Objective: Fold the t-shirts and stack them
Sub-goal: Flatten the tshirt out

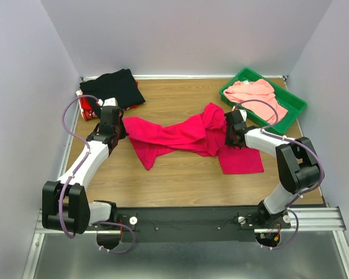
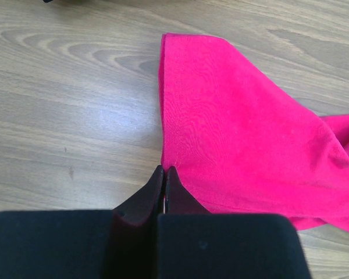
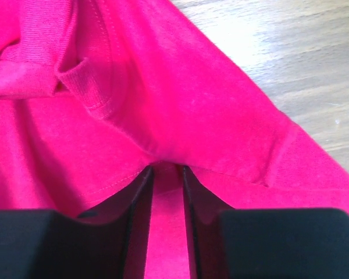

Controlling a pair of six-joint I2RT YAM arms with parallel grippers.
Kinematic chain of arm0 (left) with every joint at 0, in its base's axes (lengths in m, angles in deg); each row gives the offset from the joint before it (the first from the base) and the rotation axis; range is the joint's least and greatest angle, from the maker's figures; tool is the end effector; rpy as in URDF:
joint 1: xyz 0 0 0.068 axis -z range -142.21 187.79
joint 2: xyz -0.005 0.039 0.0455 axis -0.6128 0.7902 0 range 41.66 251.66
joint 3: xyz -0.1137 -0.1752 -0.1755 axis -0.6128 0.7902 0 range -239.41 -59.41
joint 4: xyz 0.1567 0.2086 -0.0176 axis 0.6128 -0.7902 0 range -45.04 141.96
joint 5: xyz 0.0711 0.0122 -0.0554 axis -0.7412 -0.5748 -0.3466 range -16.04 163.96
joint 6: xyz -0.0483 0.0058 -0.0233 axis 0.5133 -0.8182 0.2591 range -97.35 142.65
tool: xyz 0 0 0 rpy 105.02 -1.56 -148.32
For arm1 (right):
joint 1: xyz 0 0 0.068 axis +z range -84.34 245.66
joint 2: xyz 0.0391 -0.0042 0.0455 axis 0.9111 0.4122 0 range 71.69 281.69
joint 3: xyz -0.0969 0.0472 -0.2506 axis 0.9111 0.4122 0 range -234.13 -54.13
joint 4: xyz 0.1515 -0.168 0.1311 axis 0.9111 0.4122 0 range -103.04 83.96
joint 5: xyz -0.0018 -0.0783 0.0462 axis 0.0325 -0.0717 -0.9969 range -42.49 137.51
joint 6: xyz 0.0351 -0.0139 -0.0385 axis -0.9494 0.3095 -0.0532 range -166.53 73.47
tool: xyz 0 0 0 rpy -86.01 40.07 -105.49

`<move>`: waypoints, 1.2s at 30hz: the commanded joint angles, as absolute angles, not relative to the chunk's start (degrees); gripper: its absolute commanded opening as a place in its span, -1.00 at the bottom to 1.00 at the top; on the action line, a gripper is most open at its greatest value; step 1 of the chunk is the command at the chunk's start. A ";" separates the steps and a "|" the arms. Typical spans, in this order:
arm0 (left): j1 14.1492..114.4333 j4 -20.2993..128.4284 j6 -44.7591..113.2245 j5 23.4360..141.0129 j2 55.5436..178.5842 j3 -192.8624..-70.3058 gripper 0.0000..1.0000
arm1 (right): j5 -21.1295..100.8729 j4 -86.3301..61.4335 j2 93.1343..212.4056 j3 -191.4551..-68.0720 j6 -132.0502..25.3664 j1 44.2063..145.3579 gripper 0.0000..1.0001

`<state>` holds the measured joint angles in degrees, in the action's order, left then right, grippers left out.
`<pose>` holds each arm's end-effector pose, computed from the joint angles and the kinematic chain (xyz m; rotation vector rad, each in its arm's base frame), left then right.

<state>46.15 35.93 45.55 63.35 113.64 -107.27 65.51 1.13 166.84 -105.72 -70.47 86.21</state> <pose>0.2678 -0.0327 0.2488 -0.3823 2.2259 -0.0805 0.3036 0.1020 0.1598 0.1888 2.5005 -0.0930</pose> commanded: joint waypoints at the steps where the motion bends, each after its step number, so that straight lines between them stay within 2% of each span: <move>1: 45.97 35.44 44.80 63.94 112.23 -106.79 -1.00 | 63.33 0.58 167.58 -106.16 -70.26 85.87 -0.48; 6: 45.97 35.44 44.63 64.03 112.15 -106.61 -1.00 | 63.42 0.76 166.79 -105.81 -70.43 85.78 -0.80; 7: 45.97 35.44 44.54 63.94 112.15 -106.61 -1.00 | 63.59 0.76 166.61 -105.81 -70.52 85.78 -0.91; 9: 45.97 35.44 44.54 63.94 112.23 -106.61 -1.00 | 63.86 0.93 166.17 -105.81 -70.43 85.78 -0.99; 15: 45.97 35.61 45.24 63.42 110.83 -107.49 -1.00 | 62.19 3.65 161.17 -107.39 -69.64 85.78 -0.99; 22: 45.97 39.65 48.14 62.63 105.47 -108.89 -1.00 | 62.81 9.36 147.03 -113.80 -67.27 85.78 -0.99; 28: 45.97 38.34 47.70 62.01 105.64 -114.34 -1.00 | 65.09 13.67 139.55 -124.78 -65.07 85.69 -0.99; 36: 45.97 39.21 44.19 59.99 96.70 -128.13 -1.00 | 69.39 19.47 131.81 -142.61 -62.70 85.69 -0.99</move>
